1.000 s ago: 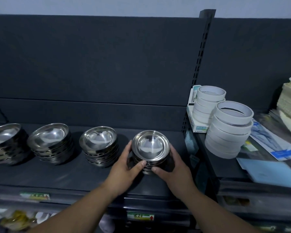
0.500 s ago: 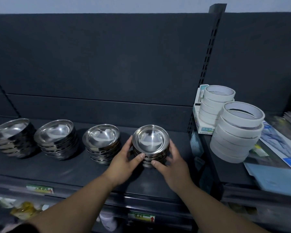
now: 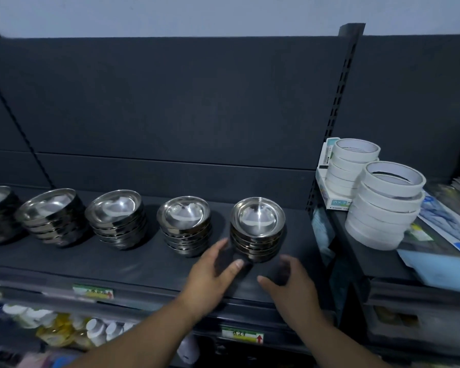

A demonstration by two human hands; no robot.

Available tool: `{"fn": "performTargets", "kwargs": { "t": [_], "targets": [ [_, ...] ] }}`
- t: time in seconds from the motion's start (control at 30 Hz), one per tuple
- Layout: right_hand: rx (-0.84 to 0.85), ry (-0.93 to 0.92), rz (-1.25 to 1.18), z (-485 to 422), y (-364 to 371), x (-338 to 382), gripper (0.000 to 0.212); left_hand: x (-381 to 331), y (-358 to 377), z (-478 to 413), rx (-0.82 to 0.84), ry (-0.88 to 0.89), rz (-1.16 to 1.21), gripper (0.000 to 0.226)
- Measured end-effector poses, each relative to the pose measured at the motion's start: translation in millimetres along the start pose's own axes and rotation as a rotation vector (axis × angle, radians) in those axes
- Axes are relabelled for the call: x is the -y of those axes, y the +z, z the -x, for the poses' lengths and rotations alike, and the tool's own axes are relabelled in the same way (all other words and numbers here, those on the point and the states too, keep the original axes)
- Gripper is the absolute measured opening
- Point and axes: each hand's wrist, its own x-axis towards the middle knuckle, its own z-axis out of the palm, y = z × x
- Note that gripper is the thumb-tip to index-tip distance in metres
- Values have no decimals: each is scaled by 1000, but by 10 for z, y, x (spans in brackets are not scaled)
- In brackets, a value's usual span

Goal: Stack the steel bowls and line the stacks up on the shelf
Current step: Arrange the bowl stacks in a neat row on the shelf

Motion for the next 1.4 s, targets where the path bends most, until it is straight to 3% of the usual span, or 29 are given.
{"fn": "performTargets", "kwargs": {
  "t": [0.1,0.2,0.33,0.43,0.57,0.67,0.87,1.13,1.27,1.4],
  "targets": [
    [15,-40,64,159,213,106,33,217,-297,188,-59,0,-59,39],
    [67,-44,49,243,565,341,29,329,-791,267,-162,7,-87,24],
    [58,-47,48,280,1190,680,30,480,-1598,299,-262,-30,-121,21],
    [-24,-6,11,304,1675,967,36,739,-2239,264,-303,-96,-186,31],
    [-262,177,-23,279,2044,1199,63,983,-2777,140,-179,-196,-283,72],
    [-378,199,-14,216,2102,1173,97,1083,-2873,-14,-78,-221,-263,95],
    [-359,219,9,77,2036,1182,103,1069,-2716,-333,-86,-210,-217,122],
    [-353,197,-45,-83,1979,1177,90,933,-2581,-484,-107,-129,-126,97],
    [-349,159,-40,-119,1950,1172,78,915,-2548,-528,-119,-129,-123,97],
    [-328,155,-62,-123,1945,1183,91,907,-2545,-565,-127,-131,-100,101]
  ]
}}
